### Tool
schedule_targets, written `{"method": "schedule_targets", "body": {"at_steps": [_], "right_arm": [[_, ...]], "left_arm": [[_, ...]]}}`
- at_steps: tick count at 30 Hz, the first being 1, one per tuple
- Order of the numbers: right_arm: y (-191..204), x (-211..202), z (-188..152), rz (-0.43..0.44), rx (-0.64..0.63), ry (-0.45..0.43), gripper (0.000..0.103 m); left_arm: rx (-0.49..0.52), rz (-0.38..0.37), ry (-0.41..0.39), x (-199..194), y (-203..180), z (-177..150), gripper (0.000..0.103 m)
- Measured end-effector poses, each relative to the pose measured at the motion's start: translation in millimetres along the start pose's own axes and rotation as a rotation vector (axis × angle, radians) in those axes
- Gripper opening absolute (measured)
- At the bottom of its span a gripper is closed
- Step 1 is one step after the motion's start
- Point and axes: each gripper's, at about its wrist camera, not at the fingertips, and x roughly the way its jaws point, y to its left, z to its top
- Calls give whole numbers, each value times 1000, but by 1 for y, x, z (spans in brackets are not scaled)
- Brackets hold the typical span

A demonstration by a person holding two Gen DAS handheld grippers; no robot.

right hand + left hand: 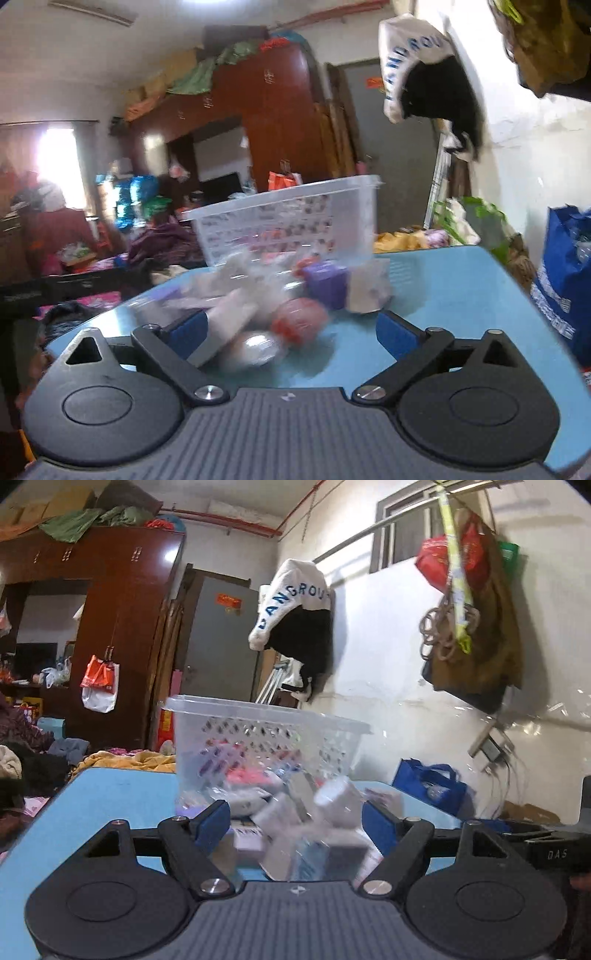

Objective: Organize objects

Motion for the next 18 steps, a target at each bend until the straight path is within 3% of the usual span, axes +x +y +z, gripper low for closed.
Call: {"method": "schedule_targets", "body": {"at_steps": [3,7,9,11,18], "right_arm": [[11,10,0,18,-56,-7,92],[9,22,-4,54,-43,30,90],[10,22,-9,50,-34,37,90],[13,24,-9,59,-32,33,90],[32,40,-15,81,-88,32,90]], "left_arm": [[42,-21,24,7,-12,-9,82],[79,8,67,24,-17,-22,82],[91,20,76,27,-18,-29,73],[112,33,73,26,-19,-33,49],[113,77,33,15,-5,-30,49]]}}
